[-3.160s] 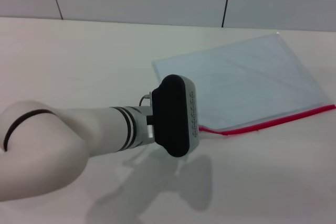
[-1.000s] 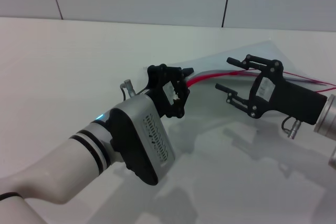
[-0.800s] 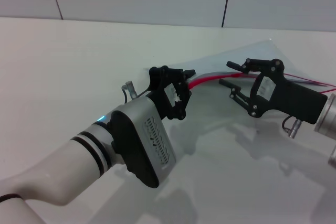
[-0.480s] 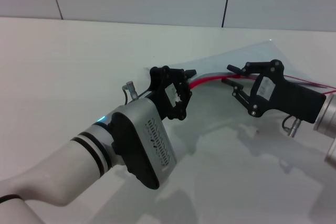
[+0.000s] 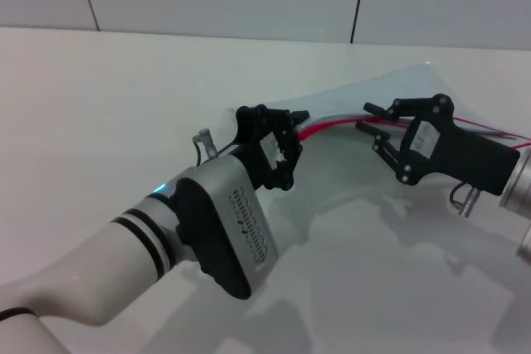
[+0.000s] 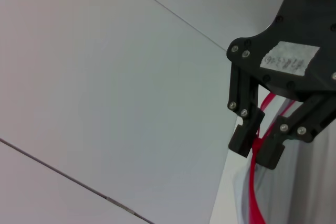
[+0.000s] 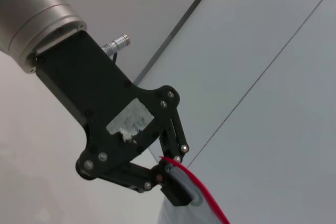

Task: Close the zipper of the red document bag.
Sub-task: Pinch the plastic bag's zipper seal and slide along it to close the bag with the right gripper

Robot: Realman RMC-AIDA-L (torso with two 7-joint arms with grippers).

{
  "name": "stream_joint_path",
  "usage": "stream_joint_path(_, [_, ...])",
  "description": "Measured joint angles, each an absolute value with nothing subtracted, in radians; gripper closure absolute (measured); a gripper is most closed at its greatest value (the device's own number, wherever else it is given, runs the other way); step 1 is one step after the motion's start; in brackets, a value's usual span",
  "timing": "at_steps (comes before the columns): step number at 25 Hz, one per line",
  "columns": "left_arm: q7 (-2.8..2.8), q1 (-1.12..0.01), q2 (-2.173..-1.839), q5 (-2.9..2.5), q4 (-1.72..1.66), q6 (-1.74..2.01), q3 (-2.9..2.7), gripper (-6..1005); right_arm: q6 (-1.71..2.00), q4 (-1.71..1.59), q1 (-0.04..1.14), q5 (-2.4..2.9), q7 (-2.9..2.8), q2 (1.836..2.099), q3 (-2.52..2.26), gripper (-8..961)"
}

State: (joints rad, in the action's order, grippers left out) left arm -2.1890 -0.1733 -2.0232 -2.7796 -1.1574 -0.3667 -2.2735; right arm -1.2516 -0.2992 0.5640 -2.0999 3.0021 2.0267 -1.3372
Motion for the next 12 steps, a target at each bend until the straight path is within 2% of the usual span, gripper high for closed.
stream_joint_path(9, [-2.189, -0.173, -2.022, -2.78, -1.157, -0.367, -2.273, 948, -1.224, -0.304, 0.564, -2.082, 3.002, 2.028, -1.346, 805])
stream_joint_path(12, [-2.189, -0.173, -2.022, -2.78, -1.157, -0.367, -2.273, 948, -1.223, -0.312, 0.562, -2.079, 3.002, 2.029, -1.347, 862])
